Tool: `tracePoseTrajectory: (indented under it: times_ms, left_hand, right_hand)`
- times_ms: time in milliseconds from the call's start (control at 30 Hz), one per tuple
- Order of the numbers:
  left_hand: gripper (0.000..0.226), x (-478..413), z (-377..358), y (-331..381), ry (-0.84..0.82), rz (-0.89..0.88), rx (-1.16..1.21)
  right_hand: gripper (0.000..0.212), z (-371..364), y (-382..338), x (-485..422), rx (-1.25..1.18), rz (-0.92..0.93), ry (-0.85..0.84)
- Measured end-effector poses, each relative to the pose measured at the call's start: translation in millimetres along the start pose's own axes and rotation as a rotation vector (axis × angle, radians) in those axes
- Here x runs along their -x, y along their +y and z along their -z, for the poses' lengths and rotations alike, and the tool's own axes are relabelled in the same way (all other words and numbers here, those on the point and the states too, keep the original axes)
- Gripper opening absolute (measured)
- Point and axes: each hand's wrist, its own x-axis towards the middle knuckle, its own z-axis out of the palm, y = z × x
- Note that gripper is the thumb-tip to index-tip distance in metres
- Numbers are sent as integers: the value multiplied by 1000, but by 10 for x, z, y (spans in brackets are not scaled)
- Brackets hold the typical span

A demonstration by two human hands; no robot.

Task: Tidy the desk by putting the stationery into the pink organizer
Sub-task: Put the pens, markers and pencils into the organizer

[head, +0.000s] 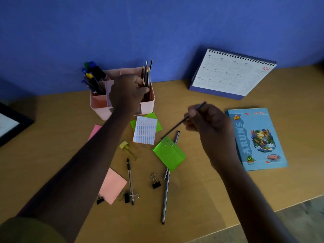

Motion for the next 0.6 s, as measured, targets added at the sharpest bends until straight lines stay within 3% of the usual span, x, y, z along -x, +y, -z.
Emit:
tracePoseTrajectory:
  times_ms: [300, 467, 600]
  left_hand:
    - [31, 70, 99, -115, 99, 34, 127]
    - [16, 373, 276, -151, 261, 24, 220]
    - [18, 807, 366, -172, 252, 70, 324]
  right_hand:
    - [12, -474, -337, -767, 109, 252, 94]
    - [16, -792, -315, -1109, 279, 369, 89]
    - [17, -1003, -152, -1268, 432, 392, 51]
